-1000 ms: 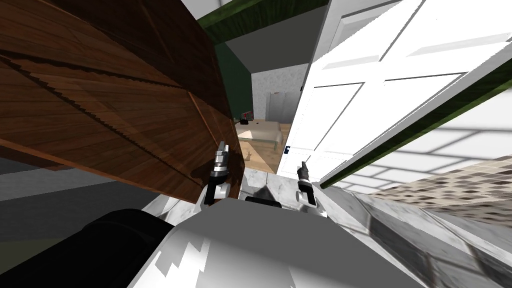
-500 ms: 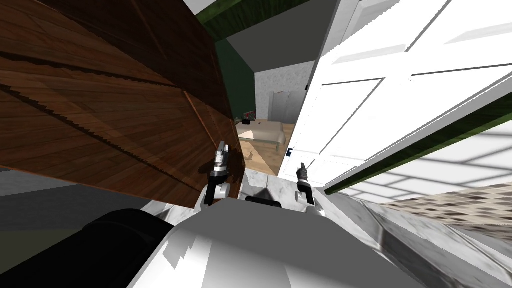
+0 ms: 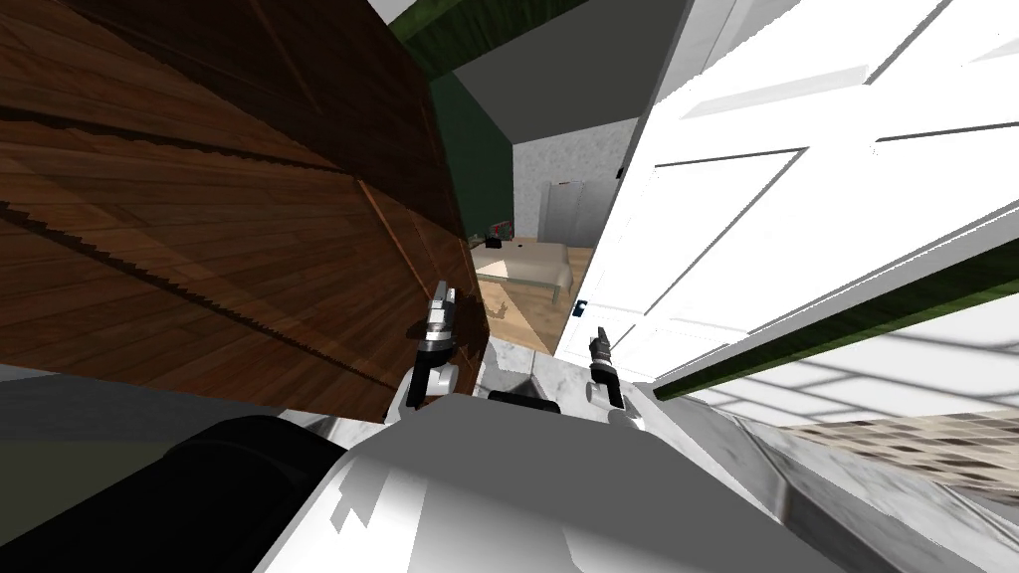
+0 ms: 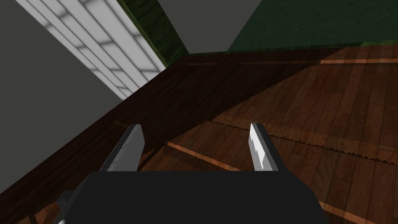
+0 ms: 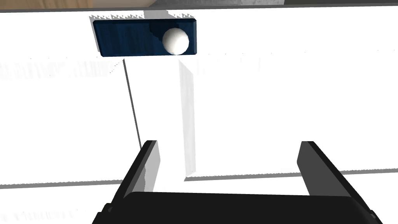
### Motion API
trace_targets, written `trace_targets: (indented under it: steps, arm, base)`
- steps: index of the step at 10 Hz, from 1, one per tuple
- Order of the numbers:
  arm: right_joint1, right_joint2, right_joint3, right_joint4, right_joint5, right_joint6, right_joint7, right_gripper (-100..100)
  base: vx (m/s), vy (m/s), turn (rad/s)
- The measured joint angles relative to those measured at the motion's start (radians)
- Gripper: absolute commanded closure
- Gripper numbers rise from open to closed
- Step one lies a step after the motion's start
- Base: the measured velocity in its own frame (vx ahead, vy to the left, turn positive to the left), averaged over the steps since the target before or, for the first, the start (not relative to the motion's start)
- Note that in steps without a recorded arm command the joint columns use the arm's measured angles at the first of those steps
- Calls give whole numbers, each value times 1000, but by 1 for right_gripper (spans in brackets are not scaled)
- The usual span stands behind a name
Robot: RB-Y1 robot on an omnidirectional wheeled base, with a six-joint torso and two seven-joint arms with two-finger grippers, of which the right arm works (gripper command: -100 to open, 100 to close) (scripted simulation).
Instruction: Pull the door open
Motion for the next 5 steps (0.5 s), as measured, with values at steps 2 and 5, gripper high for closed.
trace_targets:
  steps: [2,5]
  arm:
    - [-22,0,-7,49,-4,-10,2,-100]
    - [-55,-1,-18,134,-10,-32,2,-100]
  base:
    - [67,-27,59]
    - [88,-38,82]
